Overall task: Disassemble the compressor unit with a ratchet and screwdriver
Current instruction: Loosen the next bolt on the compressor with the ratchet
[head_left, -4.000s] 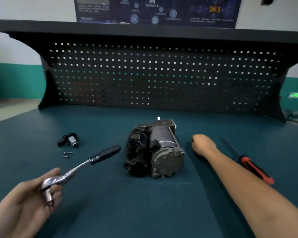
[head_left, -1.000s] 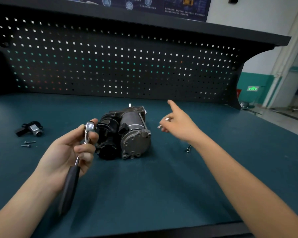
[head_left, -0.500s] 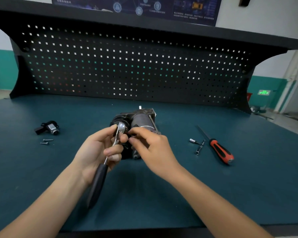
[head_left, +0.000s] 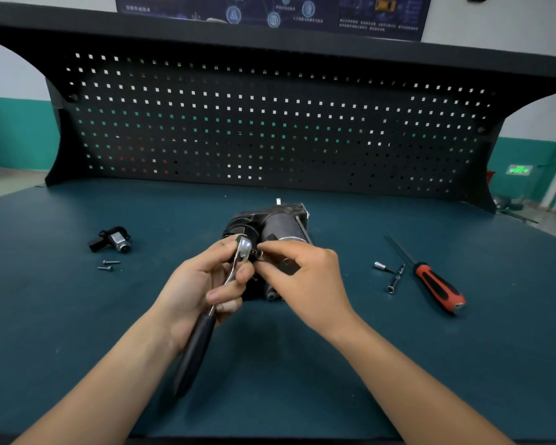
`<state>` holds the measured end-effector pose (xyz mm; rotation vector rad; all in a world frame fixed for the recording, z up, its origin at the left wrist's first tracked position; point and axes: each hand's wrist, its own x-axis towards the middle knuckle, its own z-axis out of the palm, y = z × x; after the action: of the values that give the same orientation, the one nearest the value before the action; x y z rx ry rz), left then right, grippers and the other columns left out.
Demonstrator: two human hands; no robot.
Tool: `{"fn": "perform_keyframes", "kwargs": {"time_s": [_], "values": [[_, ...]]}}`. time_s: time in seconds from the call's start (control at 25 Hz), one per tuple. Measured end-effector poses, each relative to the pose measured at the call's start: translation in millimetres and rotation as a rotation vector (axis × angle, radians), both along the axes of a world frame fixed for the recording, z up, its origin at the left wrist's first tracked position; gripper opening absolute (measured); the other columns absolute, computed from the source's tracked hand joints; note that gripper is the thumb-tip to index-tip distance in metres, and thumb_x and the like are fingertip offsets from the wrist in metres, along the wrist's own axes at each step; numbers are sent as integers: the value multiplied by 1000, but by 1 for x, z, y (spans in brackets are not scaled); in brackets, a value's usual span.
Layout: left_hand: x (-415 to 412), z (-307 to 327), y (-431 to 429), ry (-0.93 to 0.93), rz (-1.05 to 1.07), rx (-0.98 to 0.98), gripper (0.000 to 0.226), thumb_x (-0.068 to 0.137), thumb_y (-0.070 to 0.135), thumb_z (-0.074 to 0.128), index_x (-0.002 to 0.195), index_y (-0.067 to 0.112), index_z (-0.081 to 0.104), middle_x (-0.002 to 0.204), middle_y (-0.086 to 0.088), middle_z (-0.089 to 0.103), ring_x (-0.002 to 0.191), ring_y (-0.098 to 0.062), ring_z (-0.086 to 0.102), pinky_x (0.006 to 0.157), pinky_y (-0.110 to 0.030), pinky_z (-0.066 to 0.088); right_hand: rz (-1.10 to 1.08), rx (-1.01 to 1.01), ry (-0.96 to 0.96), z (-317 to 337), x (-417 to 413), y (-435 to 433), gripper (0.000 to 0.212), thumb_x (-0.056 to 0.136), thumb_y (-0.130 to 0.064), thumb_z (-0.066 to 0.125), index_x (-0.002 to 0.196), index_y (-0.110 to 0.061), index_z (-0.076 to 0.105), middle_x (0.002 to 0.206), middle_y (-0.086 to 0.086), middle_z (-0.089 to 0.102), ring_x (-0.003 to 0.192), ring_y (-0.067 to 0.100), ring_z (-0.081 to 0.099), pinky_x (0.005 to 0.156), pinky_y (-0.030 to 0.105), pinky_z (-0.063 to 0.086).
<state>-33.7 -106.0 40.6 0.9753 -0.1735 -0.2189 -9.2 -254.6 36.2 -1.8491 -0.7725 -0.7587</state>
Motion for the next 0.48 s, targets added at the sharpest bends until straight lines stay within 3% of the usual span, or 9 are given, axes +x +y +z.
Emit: {"fn": "perform_keyframes", "kwargs": {"time_s": [0.16, 0.32, 0.4, 0.48], "values": [[0, -1, 2, 19, -9, 74, 10, 80, 23, 47, 84, 14, 52, 52, -3, 49, 23, -2, 26, 29, -9, 27, -19, -108, -145, 2, 0, -3, 18, 71, -3, 70, 89, -5, 75, 80, 5, 73, 75, 13, 64, 73, 28, 50], [0, -2, 4, 96, -97, 22, 15, 73, 24, 61, 82, 14, 55, 51, -2, 48, 22, -1, 26, 25, -10, 24, 18, -437, -181, 19, 1, -17, 27, 80, -12, 68, 103, 0, 62, 84, 4, 73, 78, 26, 67, 65, 41, 53], [0, -2, 4, 105, -180, -80, 31, 60, 20, 84, 77, 12, 60, 52, -3, 49, 23, -2, 25, 24, -11, 24, 25, -516, -238, 26, 2, -19, 24, 81, -12, 66, 99, 1, 56, 78, 3, 71, 69, 21, 63, 56, 39, 52], [-2, -1, 4, 84, -222, -103, 28, 54, 16, 87, 69, 11, 64, 52, -3, 50, 24, -2, 23, 24, -12, 26, 55, -522, -198, 28, 1, -19, 20, 83, -12, 65, 94, -3, 52, 69, -5, 67, 60, 7, 51, 53, 35, 50]]}}
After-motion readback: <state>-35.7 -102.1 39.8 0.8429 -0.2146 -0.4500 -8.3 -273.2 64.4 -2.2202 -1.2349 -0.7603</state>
